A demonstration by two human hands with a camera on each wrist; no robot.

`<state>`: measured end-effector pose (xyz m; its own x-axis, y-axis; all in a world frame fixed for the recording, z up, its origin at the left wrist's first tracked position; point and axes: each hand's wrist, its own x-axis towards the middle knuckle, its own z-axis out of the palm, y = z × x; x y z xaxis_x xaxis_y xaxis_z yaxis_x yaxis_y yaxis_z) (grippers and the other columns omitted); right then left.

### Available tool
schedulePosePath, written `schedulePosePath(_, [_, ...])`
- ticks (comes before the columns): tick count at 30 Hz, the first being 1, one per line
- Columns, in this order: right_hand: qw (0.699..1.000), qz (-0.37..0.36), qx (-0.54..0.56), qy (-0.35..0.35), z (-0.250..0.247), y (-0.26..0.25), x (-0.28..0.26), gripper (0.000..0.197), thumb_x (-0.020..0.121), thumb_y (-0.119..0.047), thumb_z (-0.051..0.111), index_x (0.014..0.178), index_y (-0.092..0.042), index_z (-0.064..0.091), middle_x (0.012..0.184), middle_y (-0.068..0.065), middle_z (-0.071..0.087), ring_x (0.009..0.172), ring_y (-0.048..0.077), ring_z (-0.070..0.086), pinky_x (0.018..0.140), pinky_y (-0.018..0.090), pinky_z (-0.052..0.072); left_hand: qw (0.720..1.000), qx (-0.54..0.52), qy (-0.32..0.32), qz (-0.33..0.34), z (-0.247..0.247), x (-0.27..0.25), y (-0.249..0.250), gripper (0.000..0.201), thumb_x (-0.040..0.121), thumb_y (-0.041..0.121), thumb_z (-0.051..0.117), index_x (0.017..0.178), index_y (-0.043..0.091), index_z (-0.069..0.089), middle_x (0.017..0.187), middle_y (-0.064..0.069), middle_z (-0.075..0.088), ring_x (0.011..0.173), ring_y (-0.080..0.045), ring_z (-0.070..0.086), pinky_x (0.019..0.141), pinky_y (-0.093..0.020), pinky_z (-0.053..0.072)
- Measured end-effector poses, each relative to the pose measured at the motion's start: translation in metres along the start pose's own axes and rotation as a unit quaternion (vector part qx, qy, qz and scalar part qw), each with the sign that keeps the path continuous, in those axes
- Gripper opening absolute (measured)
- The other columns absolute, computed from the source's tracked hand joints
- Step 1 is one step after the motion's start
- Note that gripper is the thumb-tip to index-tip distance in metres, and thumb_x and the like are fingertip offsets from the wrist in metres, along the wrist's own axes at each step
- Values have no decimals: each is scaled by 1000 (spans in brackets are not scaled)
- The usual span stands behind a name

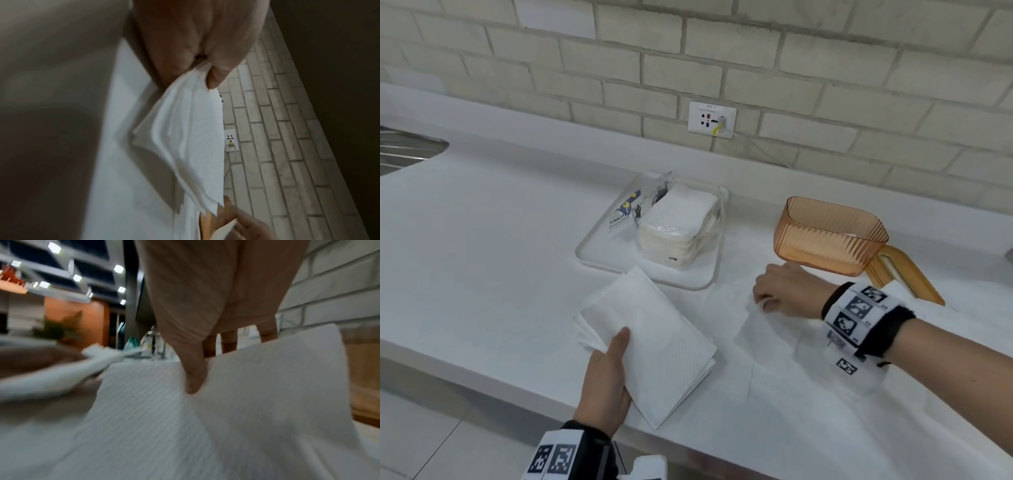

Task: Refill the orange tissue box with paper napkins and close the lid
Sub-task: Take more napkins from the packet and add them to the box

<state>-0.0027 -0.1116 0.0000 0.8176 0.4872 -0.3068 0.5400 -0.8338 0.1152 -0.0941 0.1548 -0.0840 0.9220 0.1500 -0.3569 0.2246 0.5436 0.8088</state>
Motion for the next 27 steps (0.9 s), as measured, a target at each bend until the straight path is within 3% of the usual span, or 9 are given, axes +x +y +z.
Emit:
schedulePosePath(2, [996, 35, 72, 48, -19, 11, -6, 13, 94, -26, 53, 101, -20, 62, 97, -11, 59, 94, 10, 44, 94, 37, 36, 1000, -5, 1, 3, 0, 1, -2, 21, 98, 18, 47, 114, 13, 60, 107, -6, 71, 100, -22, 65, 81, -37, 49])
schedulePosePath(4, [997, 30, 50, 59, -37, 13, -11, 14, 94, -27, 52, 103, -23, 62, 98, -12, 60, 100, 14, 47, 93, 37, 36, 1000, -15, 15, 6, -1, 2, -3, 16, 98, 18, 48, 107, 15, 62, 105, -5, 71, 99, -22, 65, 85, -40, 49])
schedulePosePath(8, [988, -65, -138, -35, -48, -24, -2, 21, 96, -20, 46, 112, -26, 59, 110, -10, 57, 111, 16, 39, 103, 45, 25, 998, -13, 64, 25, -11, 3, -5, 16, 97, 23, 51, 101, 9, 58, 102, -4, 66, 90, -21, 63, 88, -40, 48])
schedulePosePath(10, [970, -107, -193, -97, -44, -48, 10, 25, 96, -16, 44, 116, -24, 58, 114, -5, 56, 115, 20, 37, 104, 49, 27, 997, -2, 67, 34, -17, 0, -3, 20, 97, 25, 50, 97, 10, 62, 100, -2, 69, 94, -22, 64, 92, -42, 47])
schedulePosePath(12, [956, -127, -226, -136, -44, -64, 21, 27, 95, -13, 43, 117, -21, 57, 114, -1, 57, 114, 23, 38, 98, 46, 33, 997, -12, 60, 37, -21, -3, 1, 19, 98, 24, 48, 96, 16, 65, 101, -1, 72, 100, -22, 64, 94, -43, 45])
schedulePosePath(16, [968, -111, -164, -155, -74, -70, 15, 25, 95, -14, 46, 117, -18, 58, 102, 4, 59, 89, 19, 45, 90, 36, 40, 997, -21, 64, 34, -28, -3, 5, 18, 98, 24, 48, 100, 18, 65, 104, -1, 73, 102, -24, 64, 96, -44, 45])
schedulePosePath(21, [938, -89, -211, -260, -86, -64, -7, 34, 96, -19, 48, 128, -26, 51, 122, 1, 52, 110, 23, 47, 84, 29, 33, 997, -18, 65, 34, -25, -4, 4, 18, 98, 24, 48, 99, 18, 65, 94, 3, 76, 95, -20, 66, 83, -39, 48])
schedulePosePath(24, [936, -136, -207, -250, -59, -68, 16, 34, 94, -15, 49, 127, -25, 52, 126, 0, 51, 119, 23, 41, 86, 32, 33, 997, -18, 60, 34, -23, -4, 5, 18, 98, 25, 48, 100, 19, 65, 100, 1, 75, 98, -21, 66, 82, -38, 48])
schedulePosePath(27, [944, -188, -211, -172, -36, -77, 40, 33, 95, -19, 48, 127, -19, 52, 134, 3, 39, 122, 25, 33, 90, 39, 38, 998, -29, 56, 25, -22, -6, 7, 17, 98, 23, 48, 101, 19, 64, 101, 0, 74, 96, -20, 66, 80, -37, 49])
